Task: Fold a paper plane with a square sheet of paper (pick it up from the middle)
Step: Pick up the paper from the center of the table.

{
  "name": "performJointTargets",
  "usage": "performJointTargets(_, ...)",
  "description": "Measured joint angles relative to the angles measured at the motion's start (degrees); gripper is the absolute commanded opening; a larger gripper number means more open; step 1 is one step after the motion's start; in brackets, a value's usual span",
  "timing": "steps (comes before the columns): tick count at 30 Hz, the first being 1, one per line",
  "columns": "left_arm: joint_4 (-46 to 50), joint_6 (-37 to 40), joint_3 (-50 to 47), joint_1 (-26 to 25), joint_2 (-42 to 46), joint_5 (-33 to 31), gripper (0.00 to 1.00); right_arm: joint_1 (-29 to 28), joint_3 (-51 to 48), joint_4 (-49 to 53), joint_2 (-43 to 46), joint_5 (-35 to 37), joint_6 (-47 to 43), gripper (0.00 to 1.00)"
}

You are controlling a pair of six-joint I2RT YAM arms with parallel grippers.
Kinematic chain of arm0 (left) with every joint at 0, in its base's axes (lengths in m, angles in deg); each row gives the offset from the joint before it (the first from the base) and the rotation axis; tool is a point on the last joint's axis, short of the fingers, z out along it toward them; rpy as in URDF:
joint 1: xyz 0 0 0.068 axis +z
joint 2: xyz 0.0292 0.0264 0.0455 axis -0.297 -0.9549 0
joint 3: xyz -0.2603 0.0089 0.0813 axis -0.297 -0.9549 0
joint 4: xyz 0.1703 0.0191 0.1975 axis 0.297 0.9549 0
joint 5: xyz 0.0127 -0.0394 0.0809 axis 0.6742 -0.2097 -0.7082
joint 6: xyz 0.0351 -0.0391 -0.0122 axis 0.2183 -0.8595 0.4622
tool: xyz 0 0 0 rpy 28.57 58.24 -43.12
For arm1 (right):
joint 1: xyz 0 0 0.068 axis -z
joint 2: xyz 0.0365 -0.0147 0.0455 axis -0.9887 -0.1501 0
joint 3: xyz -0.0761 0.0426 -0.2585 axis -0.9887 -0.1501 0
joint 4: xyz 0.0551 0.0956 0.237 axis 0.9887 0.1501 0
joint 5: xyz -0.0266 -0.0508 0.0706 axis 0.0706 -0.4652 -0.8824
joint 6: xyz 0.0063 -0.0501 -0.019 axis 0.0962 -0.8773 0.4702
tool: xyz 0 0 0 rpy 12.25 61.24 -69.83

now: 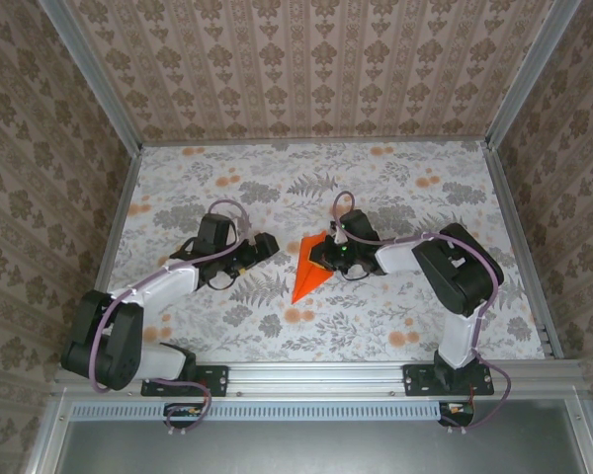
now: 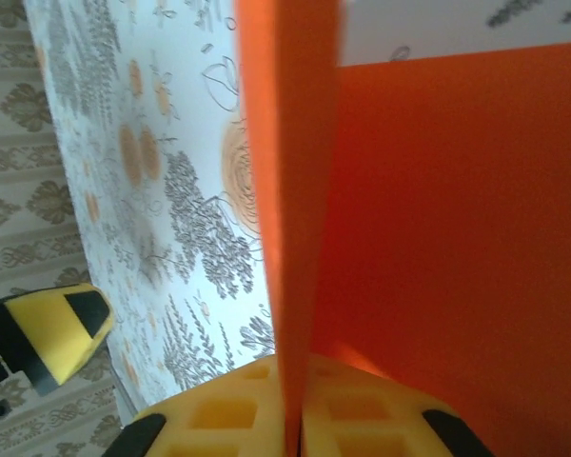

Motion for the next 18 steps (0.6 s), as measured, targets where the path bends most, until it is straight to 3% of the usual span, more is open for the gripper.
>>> performJointTargets(18, -9.38, -4.20, -1.77, -0.92, 3.82, 14.88, 1.00, 2.38, 1.07, -20.50, 4.87, -13.64, 10.82, 0.08)
